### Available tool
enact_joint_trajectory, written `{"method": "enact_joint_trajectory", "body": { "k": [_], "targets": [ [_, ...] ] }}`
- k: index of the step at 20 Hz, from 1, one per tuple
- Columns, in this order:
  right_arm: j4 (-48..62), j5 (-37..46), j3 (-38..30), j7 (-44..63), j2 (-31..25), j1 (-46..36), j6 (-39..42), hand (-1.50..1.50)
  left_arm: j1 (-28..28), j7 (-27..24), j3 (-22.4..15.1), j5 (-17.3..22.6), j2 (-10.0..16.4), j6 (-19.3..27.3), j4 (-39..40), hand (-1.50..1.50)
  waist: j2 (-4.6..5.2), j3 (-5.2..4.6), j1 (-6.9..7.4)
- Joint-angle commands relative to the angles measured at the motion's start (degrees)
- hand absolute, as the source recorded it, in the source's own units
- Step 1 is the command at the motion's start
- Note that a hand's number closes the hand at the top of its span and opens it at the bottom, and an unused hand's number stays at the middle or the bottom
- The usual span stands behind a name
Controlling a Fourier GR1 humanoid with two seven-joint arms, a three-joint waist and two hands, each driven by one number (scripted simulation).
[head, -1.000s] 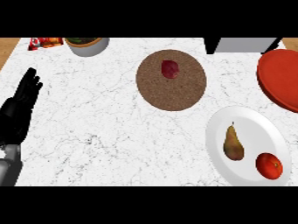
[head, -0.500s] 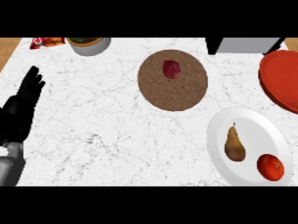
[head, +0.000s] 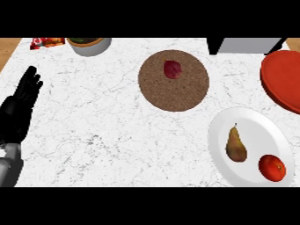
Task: Pick the tomato from the plate and place it in the bowl
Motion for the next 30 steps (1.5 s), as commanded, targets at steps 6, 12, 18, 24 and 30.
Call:
{"method": "enact_joint_trajectory", "body": {
  "k": [6,12,18,24,30],
  "targets": [
    [7.1,11.8,4.3,-5.5,4.8,-6.2,-0.3,-1.5,-0.7,-3.4,2.0,-1.6,-1.9,-2.1,4.0,0.0,0.01,-0.01,-0.35],
    [-5.1,10.4,-1.3,0.2,8.1,2.0,-8.5,-1.5,0.5,-0.8,4.2,-2.0,-2.2,-3.3,0.7,0.0,-0.23,-0.07,-1.09],
    [-4.4,13.8,-2.3,-0.9,9.9,3.5,-4.4,-1.5,3.7,0.7,5.0,-2.6,-2.9,-5.6,-2.9,0.0,-0.21,-0.06,-0.8],
    [-4.1,18.9,-2.4,1.6,14.1,2.8,-4.3,-1.5,0.6,-2.6,7.9,-3.4,-3.3,-7.6,2.3,0.0,-0.15,-0.06,-0.92],
    [1.1,22.6,-4.2,-6.1,16.4,6.5,-8.9,-1.5,0.6,2.3,6.8,-6.1,-4.8,-6.3,-2.3,0.0,-0.16,-0.03,-0.9]
  ]
}}
